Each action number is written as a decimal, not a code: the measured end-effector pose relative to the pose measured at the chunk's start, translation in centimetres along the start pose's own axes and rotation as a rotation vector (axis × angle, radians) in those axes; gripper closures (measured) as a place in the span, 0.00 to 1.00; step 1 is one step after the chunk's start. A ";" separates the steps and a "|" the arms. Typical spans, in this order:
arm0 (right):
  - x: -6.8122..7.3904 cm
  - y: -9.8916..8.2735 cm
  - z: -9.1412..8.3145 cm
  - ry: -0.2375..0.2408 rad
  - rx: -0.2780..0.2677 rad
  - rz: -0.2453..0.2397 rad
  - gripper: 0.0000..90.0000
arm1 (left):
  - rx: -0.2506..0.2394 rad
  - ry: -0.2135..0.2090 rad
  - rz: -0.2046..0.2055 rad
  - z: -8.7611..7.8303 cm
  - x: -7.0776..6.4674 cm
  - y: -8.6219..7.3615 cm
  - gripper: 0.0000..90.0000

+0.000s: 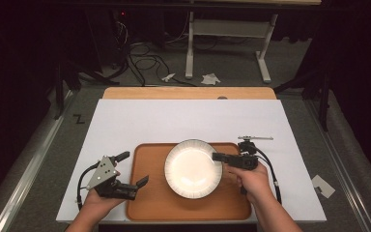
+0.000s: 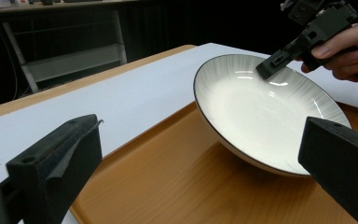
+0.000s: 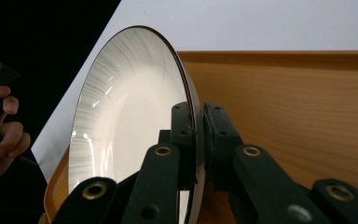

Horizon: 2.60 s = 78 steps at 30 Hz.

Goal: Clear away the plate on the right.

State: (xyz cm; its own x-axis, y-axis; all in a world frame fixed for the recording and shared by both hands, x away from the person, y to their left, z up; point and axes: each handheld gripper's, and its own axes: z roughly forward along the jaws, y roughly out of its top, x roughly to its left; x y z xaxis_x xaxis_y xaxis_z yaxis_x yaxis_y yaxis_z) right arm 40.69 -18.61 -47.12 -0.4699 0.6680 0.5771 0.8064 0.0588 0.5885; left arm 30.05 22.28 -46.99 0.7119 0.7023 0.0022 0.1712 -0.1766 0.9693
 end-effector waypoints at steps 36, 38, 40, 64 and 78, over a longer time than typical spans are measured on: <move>-0.9 -1.5 3.3 -0.093 0.170 0.027 0.94 | 0.002 0.000 0.000 0.0 0.0 0.0 0.00; -0.9 -1.5 3.3 -0.087 0.168 0.024 0.90 | 0.003 0.000 0.000 0.0 0.0 0.0 0.00; -0.8 -1.5 3.2 -0.082 0.161 0.025 0.83 | 0.003 -0.001 0.001 0.0 0.0 0.0 0.00; -1.4 -3.1 -8.7 -0.341 -0.244 -0.353 0.06 | -0.006 0.020 -0.014 0.2 0.2 0.1 0.00; -1.6 -4.0 -8.4 -0.328 -0.258 -0.369 0.00 | 0.014 0.007 -0.012 0.8 0.0 -0.1 0.00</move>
State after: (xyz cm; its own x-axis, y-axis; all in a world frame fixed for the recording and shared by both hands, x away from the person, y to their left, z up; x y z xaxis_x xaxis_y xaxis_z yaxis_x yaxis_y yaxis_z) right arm 35.20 -26.14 -45.66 -0.5349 0.8358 0.1240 0.4760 0.1768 0.8615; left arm 30.56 21.77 -47.27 0.7046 0.7096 -0.0074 0.1891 -0.1777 0.9657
